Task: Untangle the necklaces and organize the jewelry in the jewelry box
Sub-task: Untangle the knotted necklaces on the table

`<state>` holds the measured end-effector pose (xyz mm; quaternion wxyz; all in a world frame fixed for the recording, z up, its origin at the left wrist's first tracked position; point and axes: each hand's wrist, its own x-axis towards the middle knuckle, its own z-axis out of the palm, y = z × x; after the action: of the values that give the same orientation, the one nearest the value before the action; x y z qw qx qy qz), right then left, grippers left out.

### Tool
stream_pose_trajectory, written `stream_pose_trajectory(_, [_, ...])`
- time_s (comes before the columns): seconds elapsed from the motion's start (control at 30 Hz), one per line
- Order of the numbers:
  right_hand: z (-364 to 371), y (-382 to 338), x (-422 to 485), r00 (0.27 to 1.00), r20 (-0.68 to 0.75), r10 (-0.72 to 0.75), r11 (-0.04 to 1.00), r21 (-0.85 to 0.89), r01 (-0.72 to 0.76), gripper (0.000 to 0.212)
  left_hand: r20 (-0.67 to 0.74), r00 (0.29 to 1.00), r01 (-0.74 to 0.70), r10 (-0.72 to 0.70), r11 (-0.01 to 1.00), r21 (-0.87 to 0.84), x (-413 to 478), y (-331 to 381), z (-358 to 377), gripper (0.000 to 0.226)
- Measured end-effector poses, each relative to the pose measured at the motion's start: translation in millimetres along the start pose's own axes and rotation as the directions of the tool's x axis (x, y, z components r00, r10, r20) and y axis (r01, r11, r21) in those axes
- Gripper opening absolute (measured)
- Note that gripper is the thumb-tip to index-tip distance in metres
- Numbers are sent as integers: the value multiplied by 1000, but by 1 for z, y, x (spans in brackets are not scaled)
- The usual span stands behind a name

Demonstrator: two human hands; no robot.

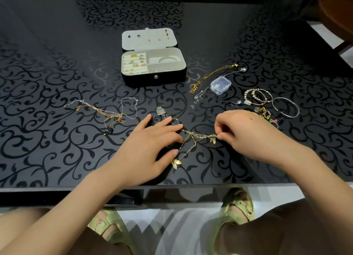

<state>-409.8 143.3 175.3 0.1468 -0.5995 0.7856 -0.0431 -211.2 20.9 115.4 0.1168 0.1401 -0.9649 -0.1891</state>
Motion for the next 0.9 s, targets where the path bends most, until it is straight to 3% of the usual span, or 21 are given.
stream_pose_trajectory(0.23, [1, -2, 5, 994, -109, -8, 999, 33, 12, 3, -68, 998, 21, -19, 999, 30, 7, 3, -3, 30])
stream_pose_trajectory(0.37, [6, -14, 14, 988, -154, -30, 993, 110, 48, 8, -137, 990, 34, -19, 993, 109, 14, 4, -3, 31])
stream_pose_trajectory(0.7, [13, -27, 31, 997, -78, 3, 994, 109, 5, 9, -115, 993, 17, 11, 971, 239, 21, 3, 0, 42])
stream_pose_trajectory(0.9, [17, -27, 32, 998, -59, 22, 997, 82, -17, 15, -116, 993, 8, 20, 973, 232, 22, 4, 0, 43])
